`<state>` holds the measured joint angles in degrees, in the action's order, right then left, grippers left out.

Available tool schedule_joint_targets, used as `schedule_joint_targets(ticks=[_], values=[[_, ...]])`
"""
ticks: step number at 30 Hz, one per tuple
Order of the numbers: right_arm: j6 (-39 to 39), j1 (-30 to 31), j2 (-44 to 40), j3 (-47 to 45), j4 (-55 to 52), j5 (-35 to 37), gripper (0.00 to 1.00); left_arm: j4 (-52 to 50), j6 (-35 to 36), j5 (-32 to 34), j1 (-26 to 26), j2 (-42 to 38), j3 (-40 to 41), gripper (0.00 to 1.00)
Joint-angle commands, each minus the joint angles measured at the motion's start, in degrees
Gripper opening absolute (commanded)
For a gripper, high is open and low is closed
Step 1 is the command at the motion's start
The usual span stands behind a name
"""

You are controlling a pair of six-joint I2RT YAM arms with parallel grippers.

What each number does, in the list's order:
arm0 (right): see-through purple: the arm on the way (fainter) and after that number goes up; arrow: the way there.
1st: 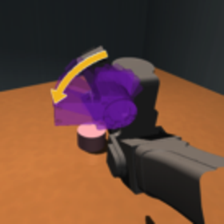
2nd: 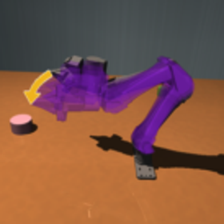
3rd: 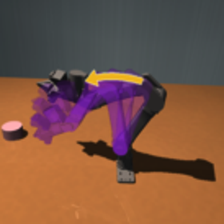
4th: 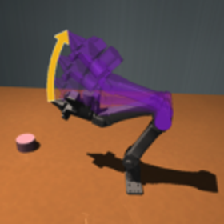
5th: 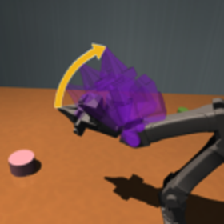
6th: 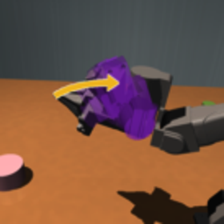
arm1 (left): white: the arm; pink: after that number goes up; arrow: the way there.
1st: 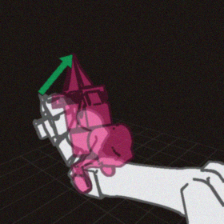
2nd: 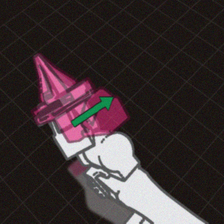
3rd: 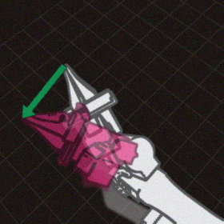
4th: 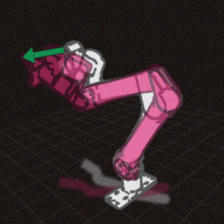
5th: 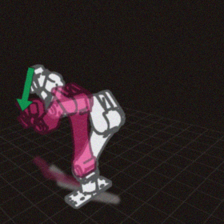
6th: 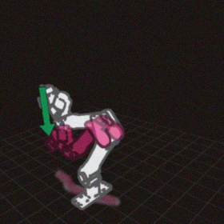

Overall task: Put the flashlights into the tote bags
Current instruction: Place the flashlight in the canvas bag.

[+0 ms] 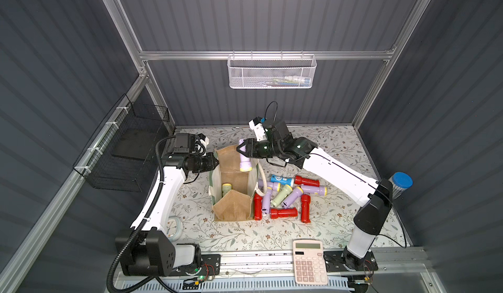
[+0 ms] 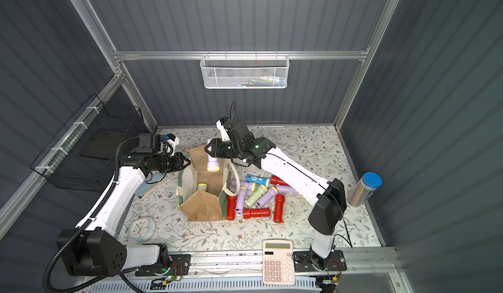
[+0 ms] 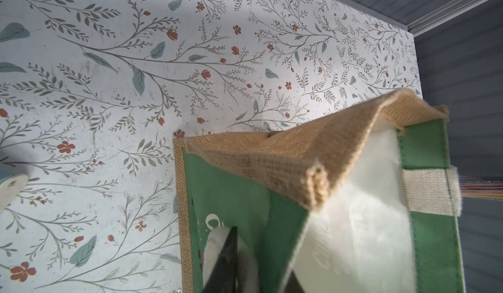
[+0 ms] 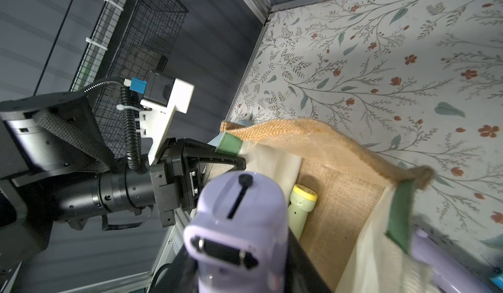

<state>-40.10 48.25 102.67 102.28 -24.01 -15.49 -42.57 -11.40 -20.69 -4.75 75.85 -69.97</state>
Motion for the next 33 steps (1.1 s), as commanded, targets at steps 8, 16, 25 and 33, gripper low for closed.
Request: schedule_joint_targets(ticks=[8,16,25,33], values=[[3.4,4.7,9.9,5.3,-2.7,-0.4,0.22,-1.3,-0.1,-2.1,0.4,-0.1,-0.3,0.19],[5.7,5.3,15.4,8.4,-6.7,1.4,0.21,-1.5,0.1,-1.7,0.4,-0.1,-0.3,0.19],[6.3,5.6,19.2,9.3,-8.2,2.0,0.21,-1.5,0.1,-1.9,0.4,0.4,-0.4,0.19],[8.4,6.3,24.2,9.9,-11.5,3.4,0.2,-1.2,0.2,-2.0,0.4,0.0,-0.3,0.19]])
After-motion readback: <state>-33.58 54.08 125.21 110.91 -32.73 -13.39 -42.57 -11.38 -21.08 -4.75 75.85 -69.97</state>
